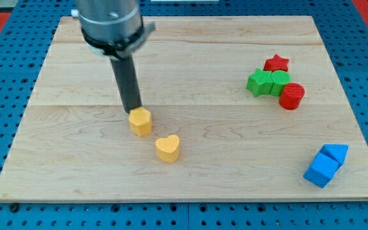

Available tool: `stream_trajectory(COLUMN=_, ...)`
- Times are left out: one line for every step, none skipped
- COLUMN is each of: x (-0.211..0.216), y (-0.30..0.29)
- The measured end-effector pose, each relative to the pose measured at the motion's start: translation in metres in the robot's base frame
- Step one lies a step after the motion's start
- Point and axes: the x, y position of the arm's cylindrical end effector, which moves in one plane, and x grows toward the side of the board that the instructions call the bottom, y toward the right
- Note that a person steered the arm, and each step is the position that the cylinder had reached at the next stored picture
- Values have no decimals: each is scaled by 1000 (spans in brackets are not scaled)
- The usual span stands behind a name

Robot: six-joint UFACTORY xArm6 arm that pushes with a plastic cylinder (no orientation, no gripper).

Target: Push the red circle close to the green circle

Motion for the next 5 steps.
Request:
stream_trajectory(x=20, y=17)
stream_trajectory(x=30, y=29)
stream_trajectory(x=30, y=35)
stream_trajectory(x=30, y=41)
stream_trajectory(x=30, y=41)
